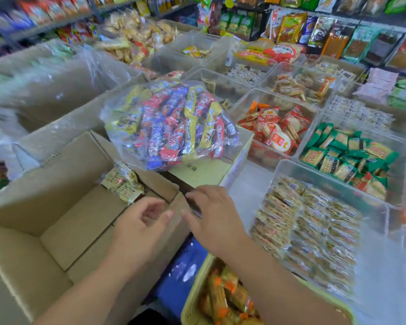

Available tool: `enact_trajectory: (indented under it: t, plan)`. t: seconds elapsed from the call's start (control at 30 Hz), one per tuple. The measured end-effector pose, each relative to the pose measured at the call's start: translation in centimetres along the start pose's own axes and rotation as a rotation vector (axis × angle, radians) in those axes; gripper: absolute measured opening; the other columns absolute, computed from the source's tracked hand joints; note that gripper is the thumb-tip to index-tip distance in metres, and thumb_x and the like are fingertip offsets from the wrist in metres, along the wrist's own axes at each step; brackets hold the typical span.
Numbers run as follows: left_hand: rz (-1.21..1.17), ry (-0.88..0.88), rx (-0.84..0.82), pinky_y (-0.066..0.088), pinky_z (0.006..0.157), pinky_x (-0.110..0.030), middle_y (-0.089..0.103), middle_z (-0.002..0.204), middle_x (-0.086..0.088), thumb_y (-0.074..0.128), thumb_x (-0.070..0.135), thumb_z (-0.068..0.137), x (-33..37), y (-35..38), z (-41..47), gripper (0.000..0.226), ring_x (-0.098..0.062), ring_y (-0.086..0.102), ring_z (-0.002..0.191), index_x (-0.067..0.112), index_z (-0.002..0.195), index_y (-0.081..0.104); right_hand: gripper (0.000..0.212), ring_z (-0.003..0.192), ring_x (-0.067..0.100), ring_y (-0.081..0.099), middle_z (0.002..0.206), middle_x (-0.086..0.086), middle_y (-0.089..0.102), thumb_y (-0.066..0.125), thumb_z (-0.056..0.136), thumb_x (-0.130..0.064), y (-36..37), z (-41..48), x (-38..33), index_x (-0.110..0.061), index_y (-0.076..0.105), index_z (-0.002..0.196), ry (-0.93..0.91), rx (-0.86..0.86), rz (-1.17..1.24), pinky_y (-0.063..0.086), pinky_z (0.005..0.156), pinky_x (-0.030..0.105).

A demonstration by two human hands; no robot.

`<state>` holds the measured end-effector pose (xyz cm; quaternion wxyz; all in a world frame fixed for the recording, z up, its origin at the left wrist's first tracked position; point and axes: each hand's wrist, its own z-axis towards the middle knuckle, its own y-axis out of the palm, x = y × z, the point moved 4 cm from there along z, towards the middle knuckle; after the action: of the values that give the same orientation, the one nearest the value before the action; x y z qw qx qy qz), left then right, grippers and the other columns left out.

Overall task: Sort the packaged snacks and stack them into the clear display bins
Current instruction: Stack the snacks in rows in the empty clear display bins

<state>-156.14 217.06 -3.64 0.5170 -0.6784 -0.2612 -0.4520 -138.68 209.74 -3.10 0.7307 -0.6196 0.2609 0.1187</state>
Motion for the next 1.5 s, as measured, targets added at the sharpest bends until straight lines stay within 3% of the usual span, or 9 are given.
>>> enact_trajectory:
  t: [0.13, 0.4, 0.57, 0.7, 0.87, 1.07, 1.2, 1.37, 1.5]
  plan:
    - [-0.014, -0.255, 0.097, 0.055, 0.085, -0.039, 0.069, 0.106, 0.002, 0.085, 0.036, 0.082, -7.1, -6.7, 4.8, 0.033, -0.022, 0.066, 0.098, 0.033, 0.108, 0.064, 0.048, 0.13, 0.025, 0.042, 0.129, 0.002, 0.059, 0.045, 0.1, -0.055, 6.3, 1.9, -6.7, -0.02, 0.067, 0.124, -0.158, -0.185, -0.087, 0.028, 0.116, 0.04]
    - [0.03, -0.641, -0.001, 0.051, 0.095, -0.04, 0.061, 0.133, -0.014, 0.083, 0.041, 0.083, -16.8, -9.2, 13.9, 0.072, -0.032, 0.059, 0.111, 0.01, 0.14, 0.052, 0.06, 0.108, 0.024, 0.052, 0.101, -0.004, 0.067, 0.02, 0.098, -0.06, 11.4, 4.9, -9.2, -0.028, 0.07, 0.106, 0.003, -0.325, -0.358, 0.034, 0.101, 0.044]
    - [-0.464, -0.887, 0.085, 0.056, 0.081, -0.036, 0.061, 0.09, -0.005, 0.08, 0.053, 0.082, -17.8, -6.1, 17.4, 0.063, -0.029, 0.063, 0.088, 0.009, 0.123, 0.061, 0.057, 0.102, 0.022, 0.053, 0.092, -0.009, 0.064, 0.019, 0.096, -0.058, 11.8, 5.3, -9.3, -0.031, 0.069, 0.098, 0.065, -0.356, -0.411, 0.037, 0.098, 0.042]
    - [-0.856, -0.937, 0.176, 0.054, 0.04, -0.034, 0.076, 0.068, -0.005, 0.088, 0.049, 0.075, -17.8, -4.3, 19.9, 0.042, -0.024, 0.074, 0.057, 0.017, 0.092, 0.068, 0.058, 0.104, 0.019, 0.051, 0.093, -0.012, 0.064, 0.018, 0.095, -0.058, 12.0, 5.5, -9.6, -0.031, 0.069, 0.1, 0.096, -0.391, -0.431, 0.033, 0.097, 0.038]
    - [-0.959, -0.962, 0.161, 0.05, 0.034, -0.03, 0.076, 0.073, -0.003, 0.088, 0.051, 0.073, -18.2, -3.7, 20.6, 0.042, -0.016, 0.071, 0.049, 0.018, 0.092, 0.07, 0.058, 0.103, 0.018, 0.05, 0.095, -0.012, 0.063, 0.018, 0.094, -0.06, 11.9, 5.5, -9.9, -0.031, 0.068, 0.102, 0.121, -0.408, -0.458, 0.032, 0.097, 0.038]
    - [-0.972, -1.011, -0.003, 0.048, 0.096, -0.062, 0.072, 0.113, -0.001, 0.071, 0.089, 0.055, -17.5, -3.2, 19.7, 0.08, -0.03, 0.067, 0.101, 0.032, 0.111, 0.068, 0.057, 0.098, 0.019, 0.051, 0.09, -0.012, 0.064, 0.021, 0.093, -0.062, 12.0, 5.6, -9.9, -0.031, 0.069, 0.098, 0.117, -0.391, -0.478, 0.035, 0.096, 0.039]
    - [-0.879, -1.052, -0.041, 0.034, 0.109, -0.071, 0.055, 0.147, -0.005, 0.082, 0.076, 0.06, -16.3, -3.7, 20.6, 0.105, -0.038, 0.053, 0.133, 0.029, 0.148, 0.049, 0.055, 0.101, 0.017, 0.051, 0.091, -0.013, 0.064, 0.023, 0.093, -0.062, 12.2, 5.4, -9.8, -0.033, 0.069, 0.099, 0.115, -0.377, -0.492, 0.034, 0.098, 0.037]
    - [-0.703, -1.035, -0.007, 0.05, 0.061, -0.041, 0.069, 0.117, -0.012, 0.076, 0.026, 0.085, -18.3, -4.6, 20.3, 0.049, -0.029, 0.067, 0.089, 0.015, 0.131, 0.061, 0.052, 0.098, 0.016, 0.052, 0.087, -0.015, 0.063, 0.026, 0.094, -0.062, 12.2, 5.3, -9.6, -0.034, 0.07, 0.097, 0.108, -0.344, -0.487, 0.033, 0.097, 0.035]
    - [-0.625, -0.936, 0.053, 0.059, 0.073, -0.041, 0.074, 0.11, -0.013, 0.075, 0.015, 0.082, -19.9, -6.6, 19.5, 0.034, -0.03, 0.072, 0.098, 0.011, 0.115, 0.067, 0.051, 0.097, 0.016, 0.053, 0.088, -0.015, 0.064, 0.027, 0.094, -0.062, 12.3, 5.1, -9.4, -0.034, 0.07, 0.095, 0.103, -0.332, -0.486, 0.033, 0.096, 0.036]
